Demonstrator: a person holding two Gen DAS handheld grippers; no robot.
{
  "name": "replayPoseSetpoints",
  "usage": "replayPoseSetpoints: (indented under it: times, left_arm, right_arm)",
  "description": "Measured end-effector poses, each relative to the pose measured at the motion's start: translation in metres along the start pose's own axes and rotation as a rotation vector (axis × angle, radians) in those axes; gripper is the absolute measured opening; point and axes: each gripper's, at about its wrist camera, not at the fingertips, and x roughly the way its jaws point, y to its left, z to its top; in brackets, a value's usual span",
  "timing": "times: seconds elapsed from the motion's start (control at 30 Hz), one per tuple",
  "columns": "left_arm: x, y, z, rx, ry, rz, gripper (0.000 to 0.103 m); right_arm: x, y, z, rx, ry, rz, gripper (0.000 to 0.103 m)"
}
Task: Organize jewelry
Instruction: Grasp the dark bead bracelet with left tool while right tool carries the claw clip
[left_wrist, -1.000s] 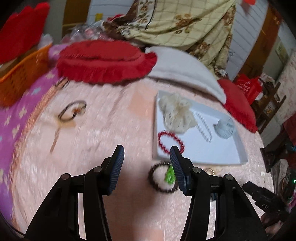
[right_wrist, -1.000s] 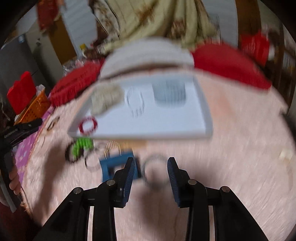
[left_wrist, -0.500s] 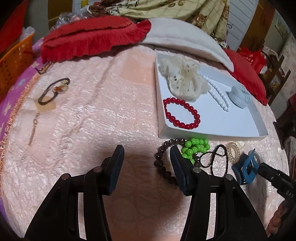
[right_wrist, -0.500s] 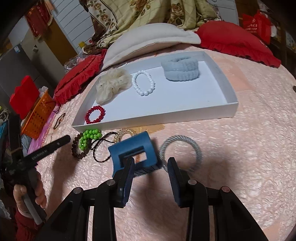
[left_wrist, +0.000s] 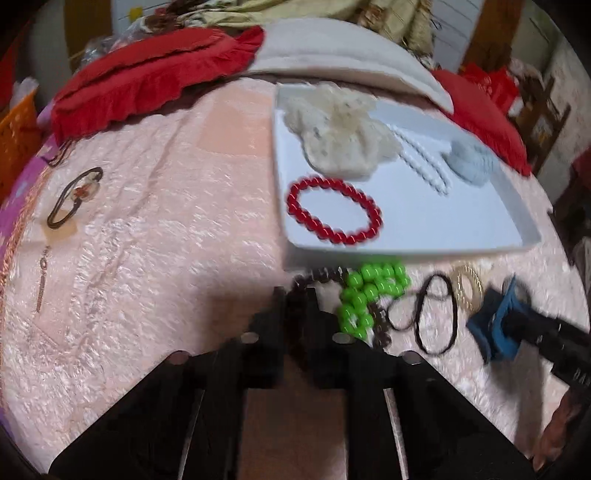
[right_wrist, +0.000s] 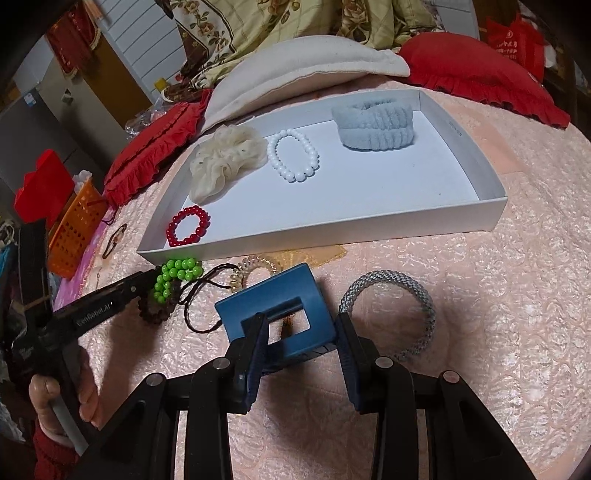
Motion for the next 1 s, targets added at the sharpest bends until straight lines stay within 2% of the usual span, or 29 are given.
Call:
replayPoseSetpoints:
  times: [0.13, 0.3, 0.57, 0.63, 0.7, 1.0]
  left_arm:
    - [-0.010, -0.009, -0.007, 0.036, -0.003, -0.037, 0.007]
    - [-0.039, -0.013, -0.012, 0.064, -0.071, -0.082, 0.007]
    - [-0.063, 0.009, -0.011, -0.001, -0.122, -0.120, 0.007]
    - [-0.069, 0.014, -0.010, -0.021, -0.139, -0.131, 0.007]
    - [-0.076, 0.020, -0.009, -0.037, -0.156, -0.139, 0.007]
    - [-0.094, 0.039, -0.004, -0.102, -0.211, -0.198, 0.007]
  right_arm:
    - [-0.001, -0.002, -0.001, 0.018, 0.000, 0.000, 0.035]
    - [-0.004, -0.001, -0.006, 0.029, 0.006, -0.012, 0.035]
    - [-0.004, -0.002, -0.006, 0.068, 0.012, -0.013, 0.035]
    - [-0.005, -0.003, -0.005, 0.072, 0.013, -0.006, 0.031]
    - [-0.007, -0.003, -0.006, 0.076, 0.011, 0.021, 0.023]
    - [-0.018, 0.009, -0.009, 0.062, -0.013, 0.050, 0.023]
